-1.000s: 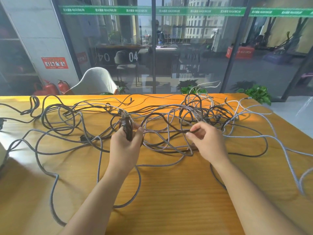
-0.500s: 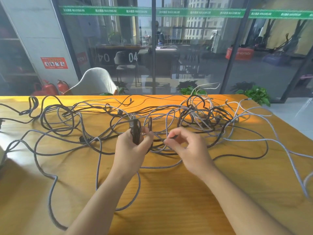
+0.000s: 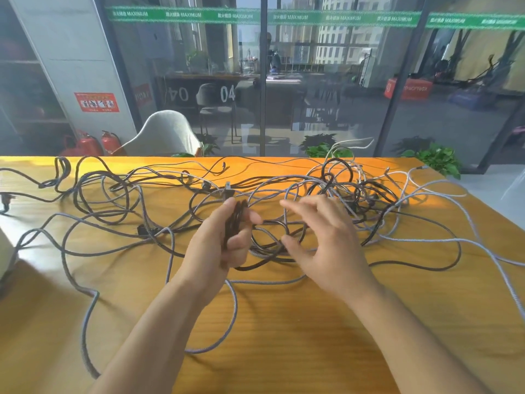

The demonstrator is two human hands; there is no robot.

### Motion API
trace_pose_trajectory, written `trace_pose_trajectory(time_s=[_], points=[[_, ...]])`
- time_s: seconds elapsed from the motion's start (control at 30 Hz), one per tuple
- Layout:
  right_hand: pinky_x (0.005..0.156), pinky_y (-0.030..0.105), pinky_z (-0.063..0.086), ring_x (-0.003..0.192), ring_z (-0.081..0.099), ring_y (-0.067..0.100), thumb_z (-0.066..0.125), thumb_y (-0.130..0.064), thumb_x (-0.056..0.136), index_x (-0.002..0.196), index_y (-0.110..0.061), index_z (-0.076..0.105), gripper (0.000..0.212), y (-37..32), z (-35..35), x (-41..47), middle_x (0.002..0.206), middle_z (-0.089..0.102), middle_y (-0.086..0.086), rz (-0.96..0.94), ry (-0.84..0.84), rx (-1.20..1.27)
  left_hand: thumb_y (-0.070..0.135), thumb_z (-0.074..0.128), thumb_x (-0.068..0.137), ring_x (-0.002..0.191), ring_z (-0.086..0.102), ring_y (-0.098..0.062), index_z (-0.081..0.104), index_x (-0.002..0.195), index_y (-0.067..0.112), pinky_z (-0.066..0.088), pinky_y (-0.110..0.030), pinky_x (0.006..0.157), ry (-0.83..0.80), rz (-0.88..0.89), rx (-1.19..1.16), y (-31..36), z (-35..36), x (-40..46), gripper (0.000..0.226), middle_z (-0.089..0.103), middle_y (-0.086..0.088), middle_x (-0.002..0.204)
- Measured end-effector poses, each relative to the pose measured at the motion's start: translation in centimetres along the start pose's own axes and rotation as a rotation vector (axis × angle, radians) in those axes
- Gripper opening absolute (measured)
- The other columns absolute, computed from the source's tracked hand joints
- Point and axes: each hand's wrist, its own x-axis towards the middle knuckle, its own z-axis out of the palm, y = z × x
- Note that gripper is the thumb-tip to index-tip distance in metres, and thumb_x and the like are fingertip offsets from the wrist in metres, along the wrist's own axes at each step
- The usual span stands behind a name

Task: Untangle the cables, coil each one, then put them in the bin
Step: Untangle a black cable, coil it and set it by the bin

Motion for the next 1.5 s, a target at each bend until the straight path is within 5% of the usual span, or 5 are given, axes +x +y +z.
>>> trace_pose_trajectory(time_s=[0.17,0.57,1.03,1.3,1.5], points=[[0.125,0.034,0.019,0.15,0.035,0.008,0.052,-0.048,0.105,0.116,-0.029,0.074,0.032,0.2,1.3,-0.6,0.14,0.062,-0.014,-0.193,-0.363,0.117,0.049,0.037,0.102,0.046,0.012,-0.009,0.064,0.076,0.018,0.013,-0.023,0.043,-0.106,-0.057,-0.09,1.2,0.3,-0.8,0.048,0.02,0.008,0.056],[0.097,0.042,0.042,0.105,0.056,0.007,0.046,-0.075,0.094,0.099,-0.03,0.073,0.053,4.3,1.2,1.5,0.099,0.062,-0.029,0.059,-0.285,0.142,0.044,0.042,0.11,0.046,0.025,-0.009,0.057,0.086,0.017,0.018,-0.023,0.044,-0.652,-0.158,-0.394,3.6,-3.9,-0.9,0.039,0.032,0.01,0.06],[0.054,0.033,0.041,0.058,0.057,0.017,0.071,-0.063,0.091,0.074,-0.021,0.062,0.046,-0.2,-1.1,2.4,0.062,0.058,-0.009,0.08,0.255,-0.21,0.052,0.036,0.106,0.057,0.019,-0.016,0.05,0.083,0.018,0.019,-0.025,0.051,-0.385,-0.134,0.394,0.5,0.8,-0.8,0.043,0.027,0.002,0.065],[0.075,0.029,0.058,0.082,0.073,0.011,0.061,-0.019,0.105,0.101,-0.013,0.08,0.02,-2.7,-1.8,2.2,0.089,0.077,0.005,0.472,-0.06,0.813,0.044,0.03,0.112,0.06,0.021,-0.016,0.048,0.091,0.009,0.02,-0.024,0.053,-0.162,-0.03,0.435,-1.1,1.7,-0.3,0.044,0.027,-0.001,0.067],[0.093,0.034,0.052,0.109,0.06,0.01,0.062,-0.016,0.103,0.129,-0.043,0.07,0.038,-2.0,-1.9,1.2,0.112,0.062,-0.003,0.414,-0.241,0.684,0.042,0.032,0.112,0.062,0.018,-0.02,0.041,0.086,-0.007,0.016,-0.031,0.055,-0.018,0.089,0.409,-1.4,1.9,-0.2,0.056,0.02,-0.014,0.073]])
